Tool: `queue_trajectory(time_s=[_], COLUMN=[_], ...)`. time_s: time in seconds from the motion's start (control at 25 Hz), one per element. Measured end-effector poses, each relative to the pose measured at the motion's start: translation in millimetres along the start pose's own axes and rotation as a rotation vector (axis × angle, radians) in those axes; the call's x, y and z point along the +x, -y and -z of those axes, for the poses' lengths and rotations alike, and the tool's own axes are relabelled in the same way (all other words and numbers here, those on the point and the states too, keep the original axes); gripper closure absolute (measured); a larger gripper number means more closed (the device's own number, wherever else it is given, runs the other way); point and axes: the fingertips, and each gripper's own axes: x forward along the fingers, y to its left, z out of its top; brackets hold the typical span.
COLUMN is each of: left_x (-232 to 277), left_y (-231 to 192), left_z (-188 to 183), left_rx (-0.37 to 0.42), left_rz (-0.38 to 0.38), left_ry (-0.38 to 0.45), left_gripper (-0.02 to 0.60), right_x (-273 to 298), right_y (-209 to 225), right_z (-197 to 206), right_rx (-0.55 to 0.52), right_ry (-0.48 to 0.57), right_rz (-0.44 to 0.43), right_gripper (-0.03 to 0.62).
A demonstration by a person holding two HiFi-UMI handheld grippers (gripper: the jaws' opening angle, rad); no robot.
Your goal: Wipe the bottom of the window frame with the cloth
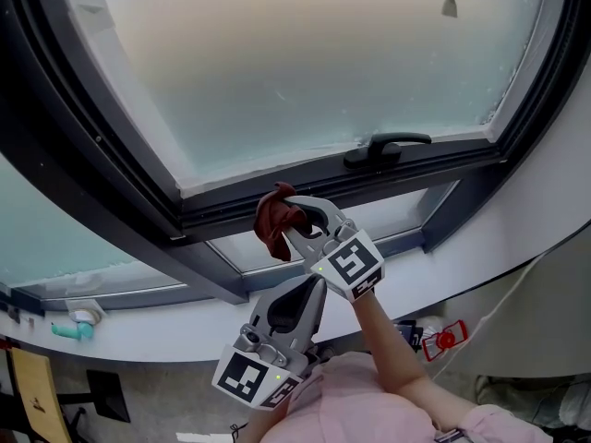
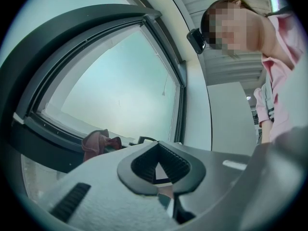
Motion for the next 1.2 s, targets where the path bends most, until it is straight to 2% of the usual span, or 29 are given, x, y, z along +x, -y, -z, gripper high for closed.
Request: queue_trajectory(time_s=[1.2], left_x=[20], left_y=[13], left_z=[7], left_rx=[0.014], left_rz=[0.029], left_ry=[-0.02], left_gripper=[0.578], right_x=[-20], right_y=[22], right_z=[2], right_rx=[-0.002], right_ry=[-0.007], right_rz=[0.034], right_gripper=[0.531])
